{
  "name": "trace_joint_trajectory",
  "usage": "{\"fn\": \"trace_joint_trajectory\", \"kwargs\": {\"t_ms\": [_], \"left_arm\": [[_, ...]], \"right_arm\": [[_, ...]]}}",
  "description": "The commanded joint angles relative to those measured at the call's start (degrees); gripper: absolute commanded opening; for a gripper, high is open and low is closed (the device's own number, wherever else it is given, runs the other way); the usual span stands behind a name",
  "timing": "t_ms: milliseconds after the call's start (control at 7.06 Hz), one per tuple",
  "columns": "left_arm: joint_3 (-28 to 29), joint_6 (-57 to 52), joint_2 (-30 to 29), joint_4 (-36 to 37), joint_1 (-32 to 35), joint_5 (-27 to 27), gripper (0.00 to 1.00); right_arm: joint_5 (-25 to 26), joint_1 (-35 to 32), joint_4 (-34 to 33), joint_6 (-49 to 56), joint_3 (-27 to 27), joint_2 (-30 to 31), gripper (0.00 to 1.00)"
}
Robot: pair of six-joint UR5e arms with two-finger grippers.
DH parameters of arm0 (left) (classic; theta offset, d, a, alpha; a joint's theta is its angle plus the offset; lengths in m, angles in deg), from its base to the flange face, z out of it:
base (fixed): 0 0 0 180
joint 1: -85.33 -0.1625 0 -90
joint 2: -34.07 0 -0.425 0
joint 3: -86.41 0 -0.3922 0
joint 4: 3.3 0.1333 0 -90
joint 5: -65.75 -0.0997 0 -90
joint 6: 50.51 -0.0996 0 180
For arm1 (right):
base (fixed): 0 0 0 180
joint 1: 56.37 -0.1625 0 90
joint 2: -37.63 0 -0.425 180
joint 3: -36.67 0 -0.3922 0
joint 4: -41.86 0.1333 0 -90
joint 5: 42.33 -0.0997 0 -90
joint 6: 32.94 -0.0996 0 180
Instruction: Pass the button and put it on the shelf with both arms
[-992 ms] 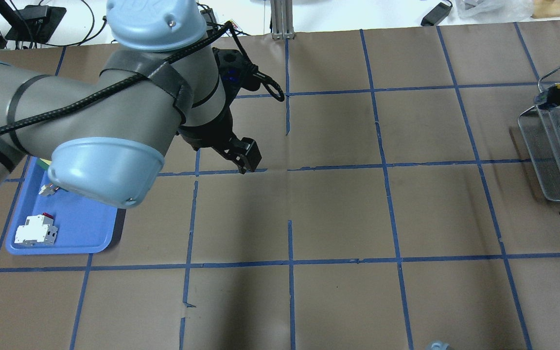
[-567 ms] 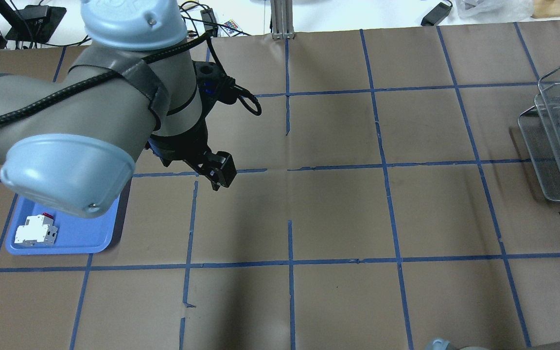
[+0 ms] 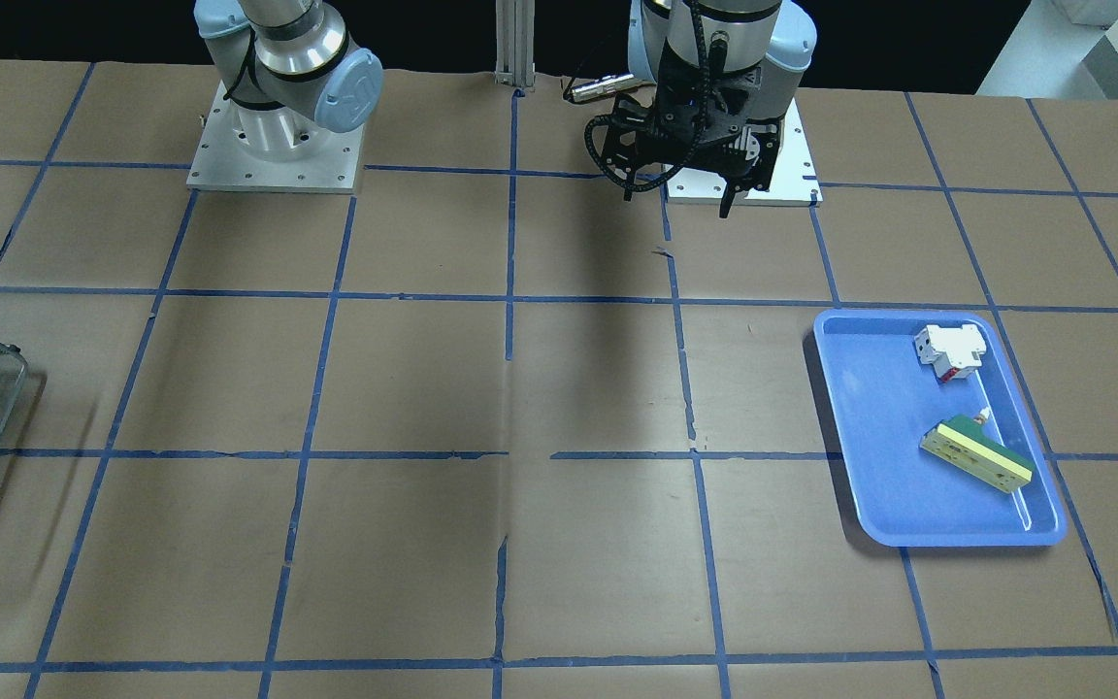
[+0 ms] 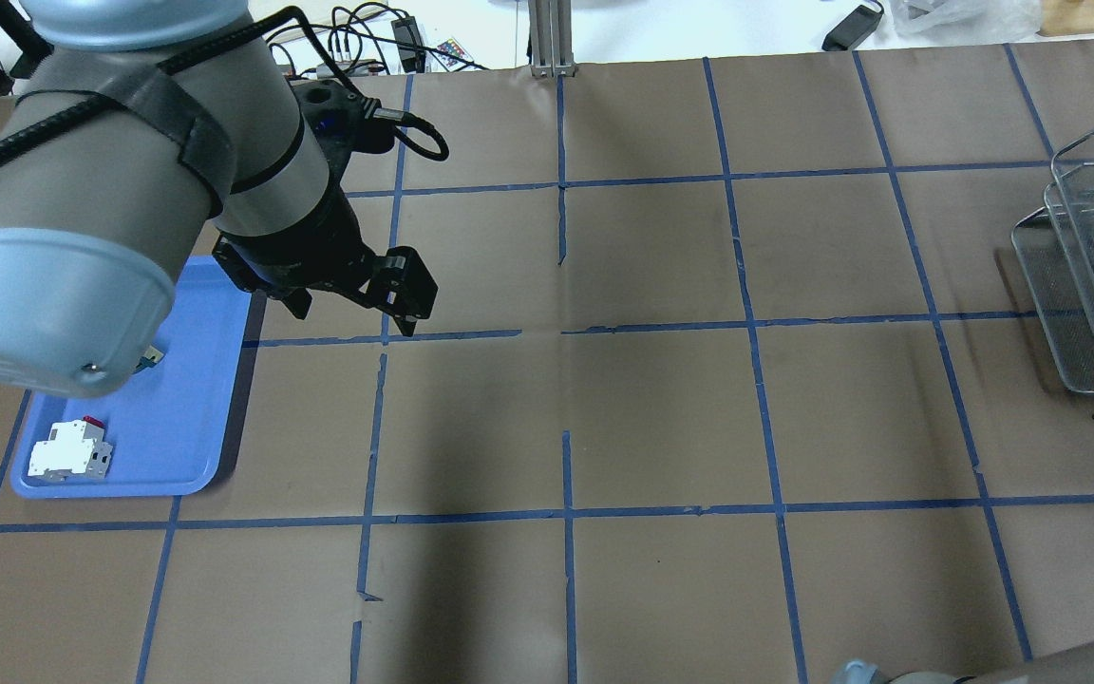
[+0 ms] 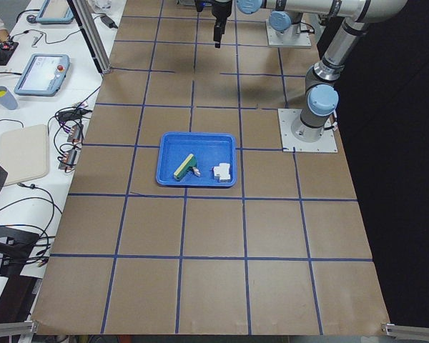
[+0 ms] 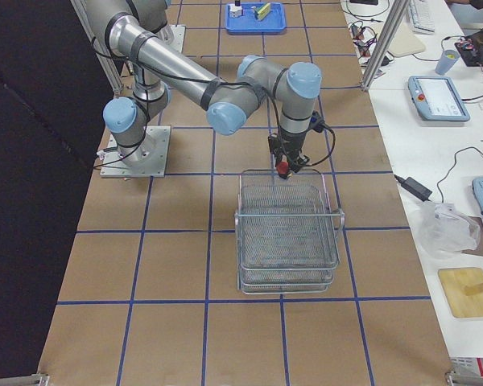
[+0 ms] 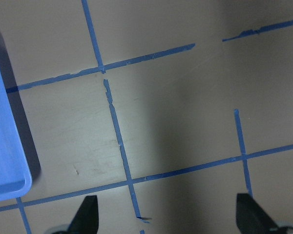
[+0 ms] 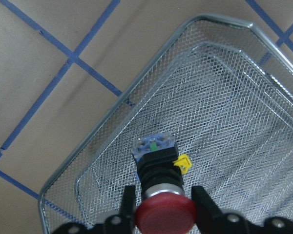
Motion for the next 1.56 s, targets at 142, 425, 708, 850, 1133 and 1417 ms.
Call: {"fn": "trace_joint_trajectory", "kwargs": {"t_ms": [142, 425, 708, 850, 1133, 1417], "left_arm": [[0.0, -0.3, 0.2, 0.7, -0.8, -0.2, 1.0], [0.0, -0.3, 0.2, 0.8, -1.1, -0.2, 1.0], [0.2, -0.3, 0.2, 1.2, -1.2, -0.2, 1.0], [0.2, -0.3, 0.2, 1.2, -1.2, -0.3, 1.0], [0.2, -0.3, 0.2, 1.2, -1.2, -0.3, 1.0], [0.2, -0.3, 0.3, 1.2, -1.2, -0.4, 1.0]], "right_arm": [[1.6, 0.0, -0.5, 0.0, 0.2, -0.8, 0.26], [1.8, 0.0, -0.5, 0.0, 0.2, -1.9, 0.5], [1.8, 0.0, -0.5, 0.0, 0.2, -1.9, 0.81], [1.8, -0.1, 0.0, 0.0, 0.2, -1.8, 0.93], [2.7, 0.0, 0.9, 0.2, 0.1, -0.3, 0.97], [2.1, -0.1, 7.1, -4.8, 0.3, 4.0, 0.98]]}}
